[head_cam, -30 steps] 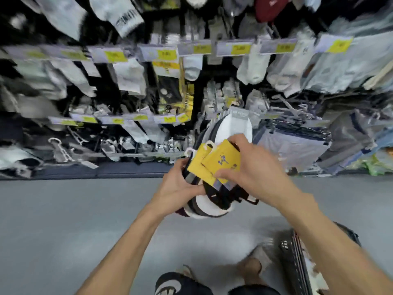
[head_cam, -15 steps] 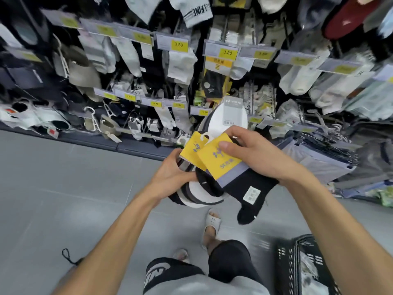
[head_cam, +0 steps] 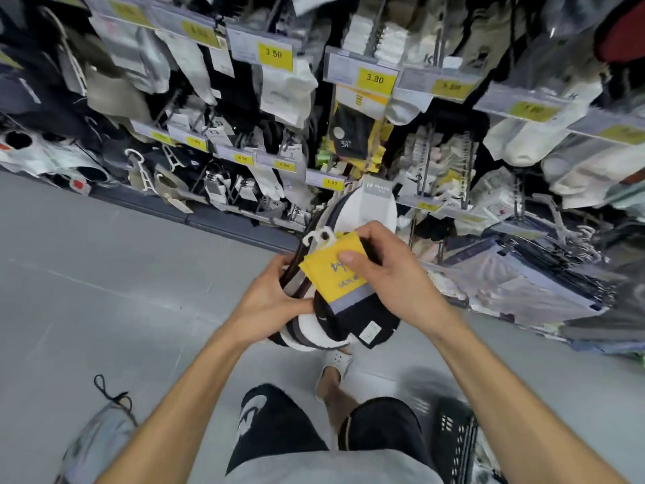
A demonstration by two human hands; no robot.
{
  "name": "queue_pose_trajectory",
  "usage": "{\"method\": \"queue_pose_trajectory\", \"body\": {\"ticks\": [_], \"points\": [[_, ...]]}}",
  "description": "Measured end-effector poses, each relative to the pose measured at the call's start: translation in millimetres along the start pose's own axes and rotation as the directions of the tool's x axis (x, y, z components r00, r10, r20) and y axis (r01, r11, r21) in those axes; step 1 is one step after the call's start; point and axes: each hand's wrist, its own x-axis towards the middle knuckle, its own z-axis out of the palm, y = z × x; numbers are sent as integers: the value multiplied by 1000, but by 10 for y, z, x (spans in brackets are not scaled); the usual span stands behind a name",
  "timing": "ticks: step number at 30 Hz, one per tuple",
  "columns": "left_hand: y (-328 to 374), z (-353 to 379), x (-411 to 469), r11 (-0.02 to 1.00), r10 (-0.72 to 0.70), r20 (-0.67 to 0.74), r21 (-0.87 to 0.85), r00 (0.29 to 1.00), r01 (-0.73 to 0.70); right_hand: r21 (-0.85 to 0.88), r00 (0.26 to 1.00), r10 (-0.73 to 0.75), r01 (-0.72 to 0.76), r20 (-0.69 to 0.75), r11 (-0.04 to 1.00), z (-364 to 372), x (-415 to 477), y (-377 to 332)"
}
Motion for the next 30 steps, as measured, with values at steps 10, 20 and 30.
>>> {"method": "queue_pose_trajectory", "body": {"ticks": [10,20,30], "points": [[-584,-218,182,986,-118,-205,-138,972,91,157,936,132,-84,-326,984,-571,284,1166],[-1416,-324,787,993,-42,-255,-114,966,13,63,797,150,-140,-585,988,-100,1713,2782],[-1550,47,1197,987,46,-237,-137,970,-80,8,710,27,-30,-704,1000,-217,2803,2992]]}}
